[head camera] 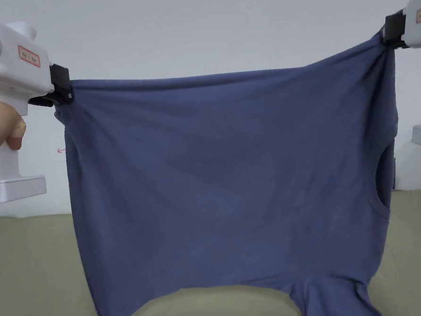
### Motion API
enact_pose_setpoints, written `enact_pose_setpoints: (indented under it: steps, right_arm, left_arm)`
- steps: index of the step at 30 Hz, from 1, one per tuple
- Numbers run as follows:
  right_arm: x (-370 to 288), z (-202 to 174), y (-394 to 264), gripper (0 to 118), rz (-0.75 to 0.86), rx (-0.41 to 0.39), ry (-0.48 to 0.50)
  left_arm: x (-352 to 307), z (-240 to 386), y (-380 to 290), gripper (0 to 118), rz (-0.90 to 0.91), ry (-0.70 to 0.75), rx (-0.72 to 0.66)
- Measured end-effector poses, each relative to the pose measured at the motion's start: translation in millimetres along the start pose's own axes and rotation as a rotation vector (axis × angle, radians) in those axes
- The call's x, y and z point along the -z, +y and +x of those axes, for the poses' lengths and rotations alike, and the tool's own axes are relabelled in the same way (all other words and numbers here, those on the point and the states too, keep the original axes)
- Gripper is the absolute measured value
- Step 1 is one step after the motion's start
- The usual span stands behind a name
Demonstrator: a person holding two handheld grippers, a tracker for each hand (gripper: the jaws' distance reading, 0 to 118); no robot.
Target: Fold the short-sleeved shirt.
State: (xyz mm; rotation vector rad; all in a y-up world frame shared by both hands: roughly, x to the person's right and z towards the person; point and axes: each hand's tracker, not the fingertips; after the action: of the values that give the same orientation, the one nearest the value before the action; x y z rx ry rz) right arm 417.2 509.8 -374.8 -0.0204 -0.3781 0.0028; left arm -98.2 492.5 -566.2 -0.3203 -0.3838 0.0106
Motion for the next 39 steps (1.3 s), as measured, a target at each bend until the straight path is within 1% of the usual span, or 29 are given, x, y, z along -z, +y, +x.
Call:
enact_pose_setpoints:
  steps: [4,7,9,12,13,17,20,22,23,25,27,29,30,31,35,37,39]
  right_arm:
    - [2,-6,11,2,0.040,0.002,0.024]
    - [2,-8,10,2,0.028,-0.003,0.037]
    - [-7,-13,2,2,0.016,-0.021,0.043]
    - [-22,-14,-20,2,-0.012,-0.057,0.078]
    - [-29,-15,-31,2,-0.037,-0.091,0.079]
    - [-61,-12,-84,2,-0.132,-0.126,0.064]
    - [-94,-8,-126,2,-0.198,-0.154,0.094]
    - [-116,-1,-150,2,-0.215,-0.150,0.092]
    - [-126,4,-160,2,-0.228,-0.132,0.097]
    - [-153,11,-182,2,-0.260,-0.071,0.101]
    - [-174,19,-201,2,-0.282,-0.067,0.103]
    - [-197,21,-219,2,-0.316,-0.097,0.101]
    - [-208,23,-228,2,-0.348,-0.101,0.105]
    - [-219,24,-238,2,-0.386,-0.093,0.117]
    - [-265,25,-275,2,-0.435,-0.063,0.110]
    - [-287,26,-294,2,-0.464,-0.031,0.111]
    - [-308,26,-311,2,-0.490,-0.001,0.103]
  left_arm:
    - [-2,-9,0,8,0.018,0.009,-0.019]
    - [-3,-17,-11,8,0.017,0.003,-0.031]
    - [-5,-20,-24,8,0.003,-0.005,-0.030]
    - [-12,-24,-57,8,-0.031,-0.029,-0.010]
    - [-15,-26,-70,8,-0.046,-0.040,-0.003]
    - [-29,-29,-126,8,-0.075,-0.049,0.069]
    - [-43,-31,-171,8,-0.140,-0.063,0.057]
    - [-54,-33,-199,8,-0.167,-0.085,0.038]
    - [-60,-34,-211,8,-0.173,-0.091,0.040]
    - [-76,-35,-238,8,-0.194,-0.104,0.024]
    - [-88,-37,-261,8,-0.232,-0.123,0.010]
    - [-102,-40,-282,8,-0.267,-0.153,-0.006]
    - [-110,-40,-293,8,-0.272,-0.145,-0.004]
    - [-118,-39,-305,8,-0.275,-0.141,-0.001]
    - [-146,-41,-351,8,-0.312,-0.131,0.046]
    - [-161,-42,-370,8,-0.339,-0.140,0.024]
    - [-173,-47,-387,8,-0.350,-0.162,-0.036]
